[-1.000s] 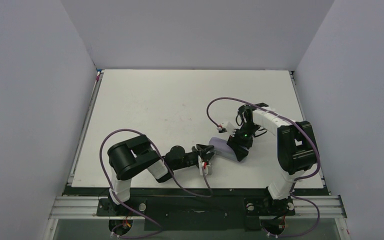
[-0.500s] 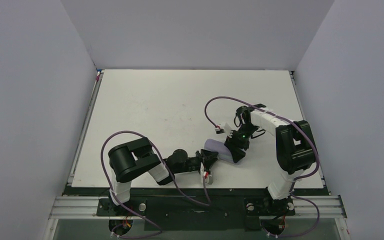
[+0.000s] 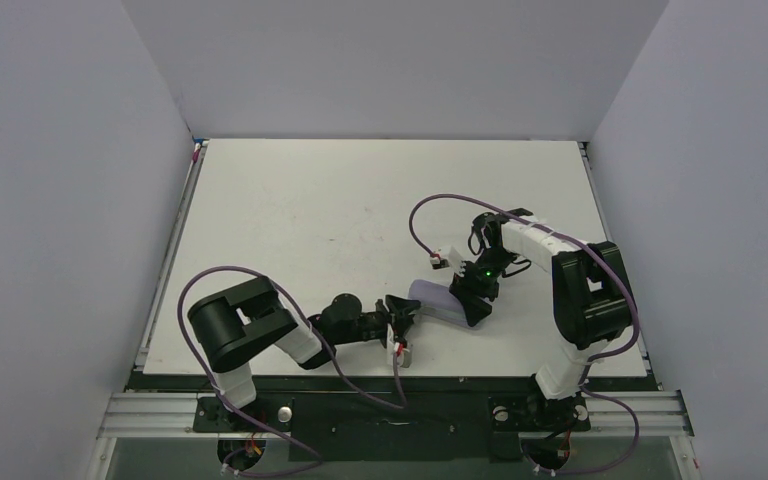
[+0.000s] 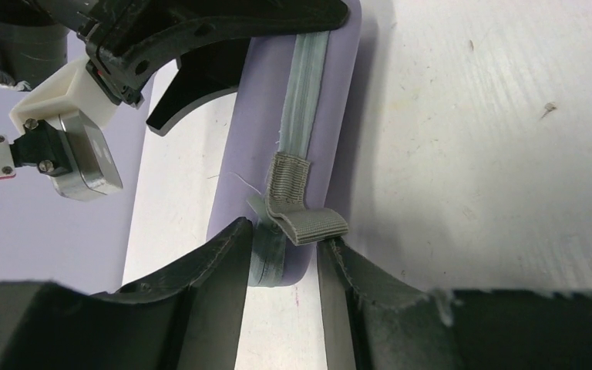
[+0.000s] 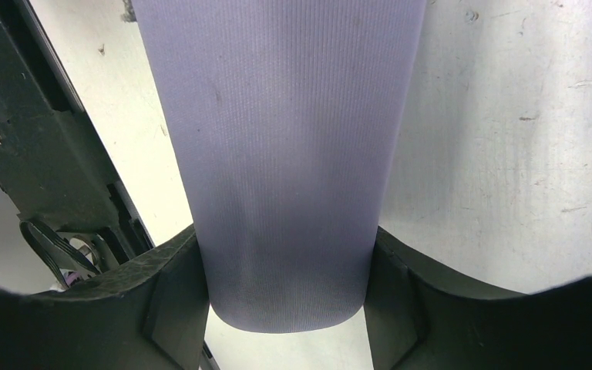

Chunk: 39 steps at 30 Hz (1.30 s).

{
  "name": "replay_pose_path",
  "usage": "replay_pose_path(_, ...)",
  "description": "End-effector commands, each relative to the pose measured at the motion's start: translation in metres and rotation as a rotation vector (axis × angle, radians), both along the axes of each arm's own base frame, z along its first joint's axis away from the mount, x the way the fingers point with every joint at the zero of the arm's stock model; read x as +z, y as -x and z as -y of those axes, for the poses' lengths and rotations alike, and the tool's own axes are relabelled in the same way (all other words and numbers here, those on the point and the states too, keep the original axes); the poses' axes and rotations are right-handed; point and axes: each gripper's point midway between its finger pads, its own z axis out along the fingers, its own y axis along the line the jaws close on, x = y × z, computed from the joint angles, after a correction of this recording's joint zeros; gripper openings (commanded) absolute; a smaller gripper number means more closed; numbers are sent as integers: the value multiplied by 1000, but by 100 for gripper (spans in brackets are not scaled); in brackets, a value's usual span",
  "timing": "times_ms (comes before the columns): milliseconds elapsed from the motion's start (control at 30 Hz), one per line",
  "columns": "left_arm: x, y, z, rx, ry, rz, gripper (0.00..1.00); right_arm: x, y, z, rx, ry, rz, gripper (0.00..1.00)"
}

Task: Open the umbrella

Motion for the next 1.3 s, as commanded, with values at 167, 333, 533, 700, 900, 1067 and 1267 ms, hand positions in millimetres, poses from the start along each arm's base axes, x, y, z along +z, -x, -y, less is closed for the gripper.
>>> replay_pose_path(167,11,-4,12,-68,3,72,35,0,2,-4,50,-26,26,0)
replay_pose_path(333,17,-8,20,-83,11,116,34,-1,2,-5,55,-26,26,0)
replay_pose_path(533,22,-15,28,-89,9,135,31,0,1,-6,59,-25,31,0)
replay_pose_path(700,15,-17,17,-69,-19,118,21,0,1,-4,61,-23,35,0)
replay_pose_path(900,0,-23,-10,-24,-89,104,13,0,1,-2,71,-17,42,0)
replay_pose_path(1067,-10,-32,-25,15,-141,114,13,-1,4,2,82,-12,31,0)
replay_pose_path(1267,-15,-43,-40,63,-177,119,10,-2,4,6,91,-1,34,0)
